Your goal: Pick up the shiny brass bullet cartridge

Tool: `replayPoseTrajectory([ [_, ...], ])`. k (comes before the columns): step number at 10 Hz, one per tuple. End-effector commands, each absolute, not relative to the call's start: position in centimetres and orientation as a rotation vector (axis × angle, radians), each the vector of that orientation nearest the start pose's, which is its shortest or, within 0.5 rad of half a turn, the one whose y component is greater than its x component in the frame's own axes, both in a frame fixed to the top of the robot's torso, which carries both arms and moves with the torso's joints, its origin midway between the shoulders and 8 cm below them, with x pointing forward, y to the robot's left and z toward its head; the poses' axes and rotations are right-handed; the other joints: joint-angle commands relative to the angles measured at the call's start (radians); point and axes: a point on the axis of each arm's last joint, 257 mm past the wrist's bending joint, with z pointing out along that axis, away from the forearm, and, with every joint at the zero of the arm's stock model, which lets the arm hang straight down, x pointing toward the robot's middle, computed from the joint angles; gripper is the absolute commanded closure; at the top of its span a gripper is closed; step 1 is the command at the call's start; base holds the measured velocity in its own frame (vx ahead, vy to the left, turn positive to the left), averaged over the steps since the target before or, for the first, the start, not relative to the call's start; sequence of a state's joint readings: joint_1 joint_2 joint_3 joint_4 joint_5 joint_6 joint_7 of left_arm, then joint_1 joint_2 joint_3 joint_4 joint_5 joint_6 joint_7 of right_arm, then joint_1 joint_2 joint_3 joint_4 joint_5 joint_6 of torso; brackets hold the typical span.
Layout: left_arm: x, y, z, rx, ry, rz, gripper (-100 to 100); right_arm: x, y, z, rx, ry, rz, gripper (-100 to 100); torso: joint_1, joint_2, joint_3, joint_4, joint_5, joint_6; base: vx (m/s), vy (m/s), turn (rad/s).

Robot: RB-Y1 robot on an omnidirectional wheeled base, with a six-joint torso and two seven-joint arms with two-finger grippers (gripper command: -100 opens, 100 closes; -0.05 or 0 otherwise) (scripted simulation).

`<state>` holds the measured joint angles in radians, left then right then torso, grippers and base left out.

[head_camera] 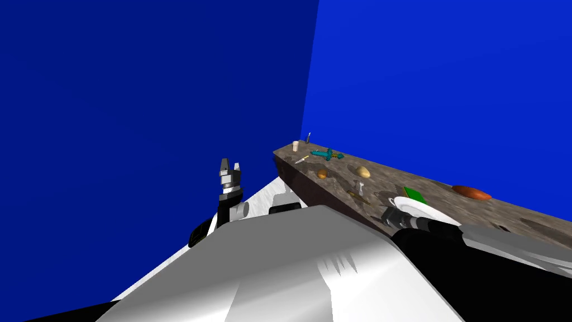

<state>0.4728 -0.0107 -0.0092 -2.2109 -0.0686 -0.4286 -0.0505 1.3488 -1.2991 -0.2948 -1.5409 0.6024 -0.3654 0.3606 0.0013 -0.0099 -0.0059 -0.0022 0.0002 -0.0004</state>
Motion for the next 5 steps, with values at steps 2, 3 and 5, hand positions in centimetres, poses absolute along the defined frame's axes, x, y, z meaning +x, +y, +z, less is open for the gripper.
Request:
replayPoseTrajectory([
  [2, 37.18, 27.18, -1.24, -0.695, 0.737, -1.204, 0, 4.94, -65.30, -31.67, -0.739, 2.683, -0.357, -100, 0.000, 0.001, 0.001, 0.000, 0.000, 0.000, 0.105, -0.003, 0.091],
  [3, 37.18, 27.18, -1.24, -0.695, 0.737, -1.204, 0, 4.59, -65.65, -31.55, -0.780, 2.696, -0.359, -100, 0.000, 0.003, 0.002, 0.001, 0.000, 0.000, 0.088, 0.001, 0.120],
  [5, 37.18, 27.18, -1.24, -0.695, 0.737, -1.204, 0, 4.75, -65.54, -31.64, -0.760, 2.689, -0.358, 0, 0.001, 0.007, 0.004, 0.002, 0.000, 0.001, 0.024, -0.001, 0.014],
])
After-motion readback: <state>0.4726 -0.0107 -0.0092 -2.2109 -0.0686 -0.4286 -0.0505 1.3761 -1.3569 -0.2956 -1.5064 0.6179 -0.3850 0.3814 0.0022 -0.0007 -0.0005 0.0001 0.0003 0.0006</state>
